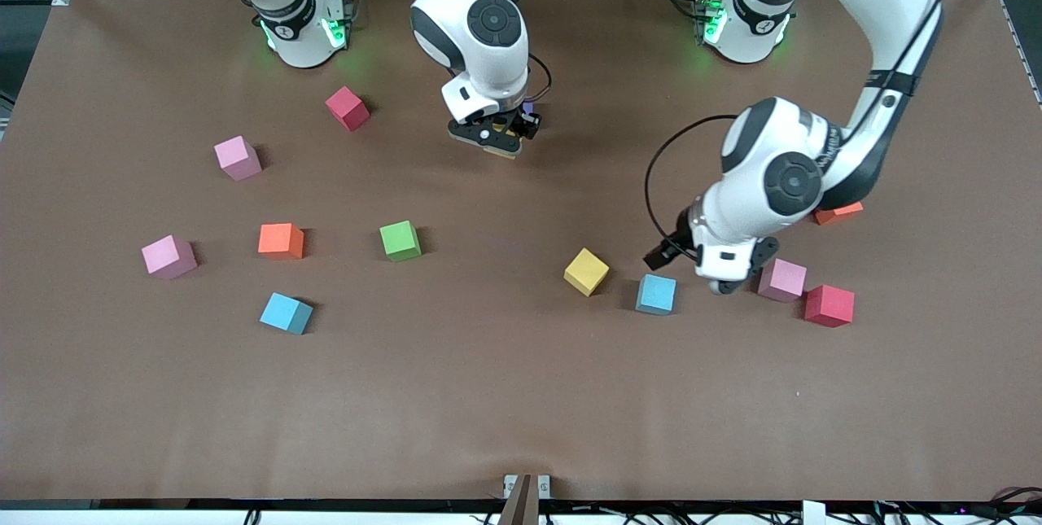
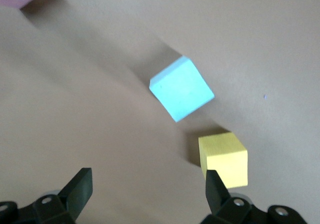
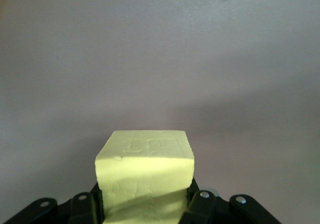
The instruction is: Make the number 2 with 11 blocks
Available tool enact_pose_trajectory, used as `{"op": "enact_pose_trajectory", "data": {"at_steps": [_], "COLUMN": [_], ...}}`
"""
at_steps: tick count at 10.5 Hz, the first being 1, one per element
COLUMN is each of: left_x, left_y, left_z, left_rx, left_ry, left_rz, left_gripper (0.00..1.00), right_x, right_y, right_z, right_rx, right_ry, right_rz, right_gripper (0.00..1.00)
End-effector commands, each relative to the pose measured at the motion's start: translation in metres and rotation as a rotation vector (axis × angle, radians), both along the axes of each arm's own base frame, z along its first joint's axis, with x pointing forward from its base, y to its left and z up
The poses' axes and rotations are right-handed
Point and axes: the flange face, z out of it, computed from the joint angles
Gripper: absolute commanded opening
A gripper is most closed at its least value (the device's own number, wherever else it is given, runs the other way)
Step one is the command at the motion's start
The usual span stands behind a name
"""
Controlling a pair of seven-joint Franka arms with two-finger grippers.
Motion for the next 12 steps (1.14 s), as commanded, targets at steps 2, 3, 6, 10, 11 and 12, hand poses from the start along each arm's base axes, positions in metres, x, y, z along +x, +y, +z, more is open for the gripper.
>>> {"op": "enact_pose_trajectory", "data": {"at_steps": [2, 3, 6, 10, 11, 12], "left_x": [0.014, 0.015, 0.033, 0.053, 0.052, 0.052], "left_y": [0.006, 0.007, 0.012, 0.007, 0.001, -0.004], "left_z": [-0.027, -0.030, -0.033, -0.045, -0.050, -0.053], "left_rx": [0.105, 0.105, 0.100, 0.088, 0.099, 0.105], "left_ry": [-0.018, -0.011, 0.001, 0.026, 0.029, 0.027], "left_rz": [-0.067, -0.050, 0.161, 0.394, 0.450, 0.474], "left_gripper": [1.00, 1.00, 1.00, 1.00, 1.00, 1.00], "right_x": [-0.010, -0.010, -0.023, -0.046, -0.066, -0.086], "right_y": [-0.009, -0.013, -0.035, -0.068, -0.062, -0.053], "right_z": [0.006, 0.004, 0.001, 0.010, 0.022, 0.026], "right_rx": [0.029, 0.036, 0.069, 0.099, 0.117, 0.123], "right_ry": [0.036, 0.048, 0.087, 0.107, 0.100, 0.096], "right_rz": [0.217, 0.273, 0.575, 0.865, 0.993, 1.084], "right_gripper": [0.00, 0.00, 0.00, 0.00, 0.00, 0.00]}}
